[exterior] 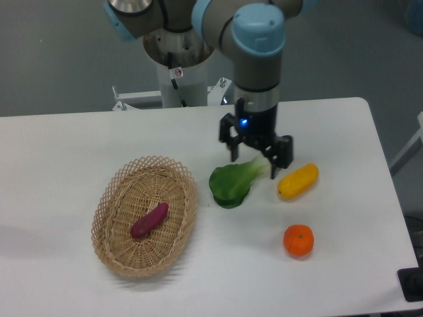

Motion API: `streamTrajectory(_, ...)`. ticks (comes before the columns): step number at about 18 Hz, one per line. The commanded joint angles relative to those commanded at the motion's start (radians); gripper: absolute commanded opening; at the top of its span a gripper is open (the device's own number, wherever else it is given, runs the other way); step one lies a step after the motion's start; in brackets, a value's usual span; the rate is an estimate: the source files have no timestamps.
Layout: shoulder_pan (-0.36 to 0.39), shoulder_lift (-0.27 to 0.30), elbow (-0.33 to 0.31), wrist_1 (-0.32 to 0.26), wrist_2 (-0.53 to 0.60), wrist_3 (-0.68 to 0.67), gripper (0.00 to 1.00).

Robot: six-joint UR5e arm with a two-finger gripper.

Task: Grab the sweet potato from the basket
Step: 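Move the open gripper over the wicker basket toward the purple sweet potato, then lower the gripper onto the sweet potato and close on it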

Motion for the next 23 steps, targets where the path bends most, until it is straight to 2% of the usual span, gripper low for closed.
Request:
streamTrajectory(3, -0.078, -0.026, -0.009, 0.006, 0.009, -0.103, 1.00)
streamTrajectory(6, -0.124, -0.046, -0.041, 0.008, 0.012, -0.064, 1.00)
streamTrajectory(14, -0.267, -0.166, -0.029, 0.014, 0.069, -0.022, 1.00)
streamTrajectory(16, -0.278, -0.198, -0.029, 0.021, 0.071, -0.025, 0.98)
streamTrajectory(19, -0.296, -0.229, -0.034, 0.092, 0.072, -0.042, 0.98)
streamTrajectory(23, -0.299, -0.261, -0.037, 0.107, 0.103, -0.051, 0.99)
